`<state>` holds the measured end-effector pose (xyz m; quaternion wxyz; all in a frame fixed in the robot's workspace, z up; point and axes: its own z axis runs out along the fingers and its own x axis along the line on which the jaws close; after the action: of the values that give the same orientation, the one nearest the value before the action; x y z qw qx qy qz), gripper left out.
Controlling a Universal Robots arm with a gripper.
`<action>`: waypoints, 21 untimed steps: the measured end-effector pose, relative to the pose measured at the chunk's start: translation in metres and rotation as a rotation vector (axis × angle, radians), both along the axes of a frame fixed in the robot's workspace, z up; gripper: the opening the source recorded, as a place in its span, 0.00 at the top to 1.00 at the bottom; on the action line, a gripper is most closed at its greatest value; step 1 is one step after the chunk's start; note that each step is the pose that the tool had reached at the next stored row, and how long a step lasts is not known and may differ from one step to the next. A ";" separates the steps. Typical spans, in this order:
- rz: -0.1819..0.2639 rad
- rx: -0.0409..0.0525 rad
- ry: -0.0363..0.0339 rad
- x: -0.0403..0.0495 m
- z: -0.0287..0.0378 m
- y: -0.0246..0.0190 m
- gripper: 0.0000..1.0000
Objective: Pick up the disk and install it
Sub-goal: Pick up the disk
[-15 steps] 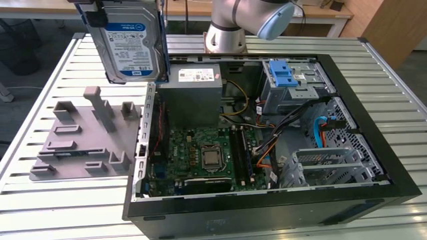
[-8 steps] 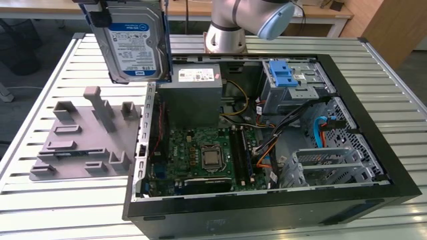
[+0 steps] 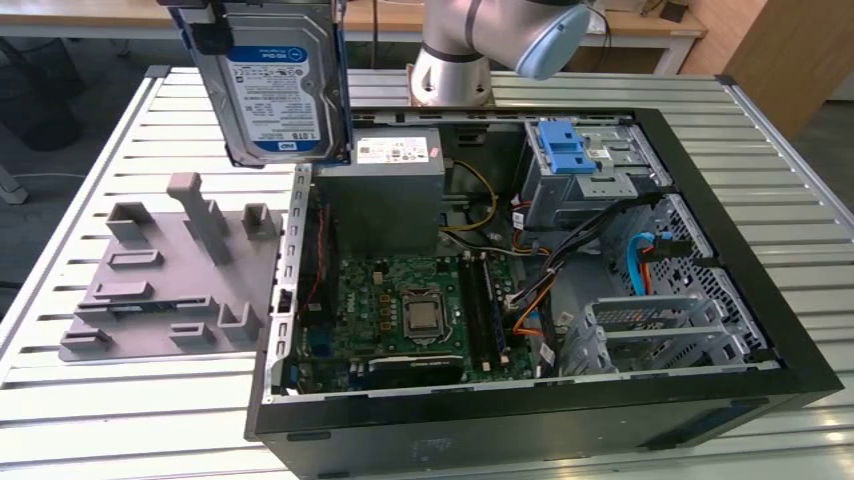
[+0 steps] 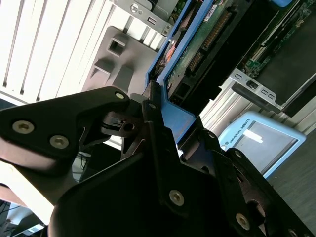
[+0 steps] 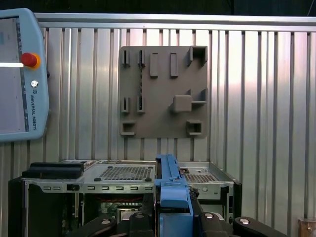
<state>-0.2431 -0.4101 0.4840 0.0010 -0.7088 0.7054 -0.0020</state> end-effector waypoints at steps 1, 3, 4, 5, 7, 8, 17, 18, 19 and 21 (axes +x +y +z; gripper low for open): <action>0.000 0.0000 0.0000 0.0011 0.0000 0.0000 0.64; 0.000 -0.0001 0.0001 0.0033 0.0000 0.0000 0.64; 0.000 0.0000 0.0000 0.0043 0.0000 0.0000 0.64; 0.000 0.0000 0.0000 0.0052 0.0000 0.0000 0.64; 0.000 0.0000 0.0000 0.0071 0.0000 0.0000 0.64; 0.000 0.0000 0.0000 0.0080 0.0000 0.0000 0.64; 0.000 0.0000 0.0000 0.0159 0.0000 0.0000 0.64; 0.000 0.0000 0.0000 0.0168 0.0000 0.0000 0.64; 0.000 0.0000 0.0000 0.0177 0.0000 0.0000 0.64; 0.000 -0.0001 0.0000 0.0193 0.0000 0.0000 0.64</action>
<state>-0.2238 -0.4101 0.4840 0.0010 -0.7088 0.7054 -0.0020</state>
